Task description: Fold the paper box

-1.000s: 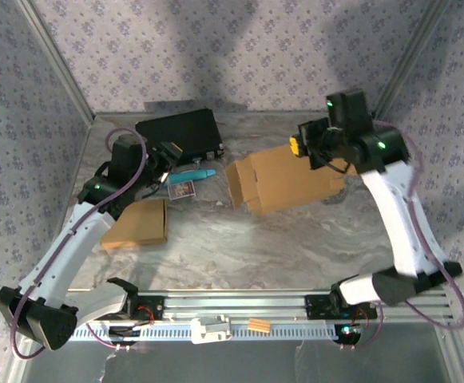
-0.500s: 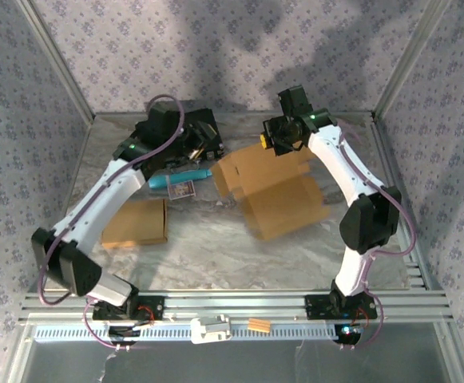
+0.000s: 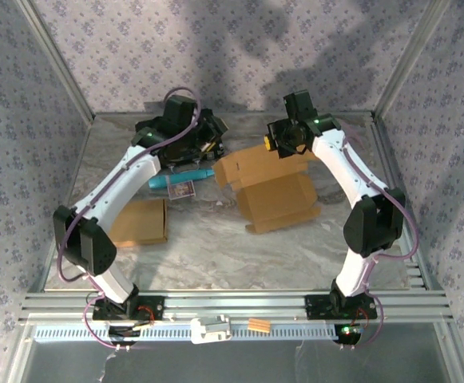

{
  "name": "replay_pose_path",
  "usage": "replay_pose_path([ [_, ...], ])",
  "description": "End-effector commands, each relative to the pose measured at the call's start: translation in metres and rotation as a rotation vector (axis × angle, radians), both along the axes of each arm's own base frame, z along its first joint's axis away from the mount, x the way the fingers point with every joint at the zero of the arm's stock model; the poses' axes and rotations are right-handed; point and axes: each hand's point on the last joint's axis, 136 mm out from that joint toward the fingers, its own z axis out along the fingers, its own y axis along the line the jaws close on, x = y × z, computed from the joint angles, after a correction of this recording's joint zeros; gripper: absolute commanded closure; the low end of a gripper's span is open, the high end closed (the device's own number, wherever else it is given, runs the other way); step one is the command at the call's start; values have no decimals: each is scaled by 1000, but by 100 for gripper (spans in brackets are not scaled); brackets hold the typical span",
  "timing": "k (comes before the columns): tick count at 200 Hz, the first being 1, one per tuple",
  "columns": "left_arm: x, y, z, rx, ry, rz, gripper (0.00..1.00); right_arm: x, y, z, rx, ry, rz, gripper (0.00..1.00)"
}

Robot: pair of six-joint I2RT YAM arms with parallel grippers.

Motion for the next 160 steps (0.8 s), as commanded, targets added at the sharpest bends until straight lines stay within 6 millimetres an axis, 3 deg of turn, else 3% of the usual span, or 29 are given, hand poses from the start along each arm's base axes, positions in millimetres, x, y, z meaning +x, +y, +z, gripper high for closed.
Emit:
replay_pose_path([
  [1,-4,-14,-7,-6,33,-24,45,-1,1,11,24,-25,-2,100],
  [35,-1,-24,-27,-26,65,-21,44,-3,3,11,36,-18,-1,100],
  [81,-1,-51,-36,-58,89,-54,45,-6,0,9,54,-13,-11,100],
  [111,-6,-57,-43,-54,126,-58,45,-5,-5,9,59,-18,-21,100],
  [160,2,-66,-36,-130,89,-45,45,-8,-4,10,85,-12,-22,100],
])
